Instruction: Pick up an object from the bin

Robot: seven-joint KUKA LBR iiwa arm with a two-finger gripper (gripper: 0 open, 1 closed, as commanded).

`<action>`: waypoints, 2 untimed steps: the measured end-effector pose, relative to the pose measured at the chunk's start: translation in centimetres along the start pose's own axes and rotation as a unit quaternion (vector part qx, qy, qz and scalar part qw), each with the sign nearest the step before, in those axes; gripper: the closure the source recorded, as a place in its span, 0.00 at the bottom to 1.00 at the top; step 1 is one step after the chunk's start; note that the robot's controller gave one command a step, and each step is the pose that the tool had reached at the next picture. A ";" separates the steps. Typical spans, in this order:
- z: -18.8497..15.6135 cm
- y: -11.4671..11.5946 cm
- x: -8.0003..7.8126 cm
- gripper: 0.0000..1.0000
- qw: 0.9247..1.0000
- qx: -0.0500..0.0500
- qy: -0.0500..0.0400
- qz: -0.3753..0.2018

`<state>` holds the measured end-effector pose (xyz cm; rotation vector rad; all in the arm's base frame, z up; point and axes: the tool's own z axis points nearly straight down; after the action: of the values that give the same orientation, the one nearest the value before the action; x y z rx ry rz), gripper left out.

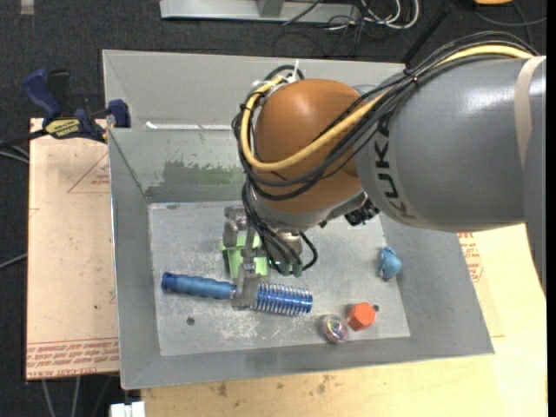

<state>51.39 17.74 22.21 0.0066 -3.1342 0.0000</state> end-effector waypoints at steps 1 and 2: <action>15.7 1.0 -4.1 0.00 0.997 0.000 -0.001 0.074; 15.7 1.0 -4.2 0.00 0.997 -0.001 -0.001 0.075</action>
Offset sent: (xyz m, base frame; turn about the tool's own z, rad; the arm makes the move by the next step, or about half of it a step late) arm 0.0414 0.0100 -0.1521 0.1495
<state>55.47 18.79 6.52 -0.2273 -3.1285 -0.0023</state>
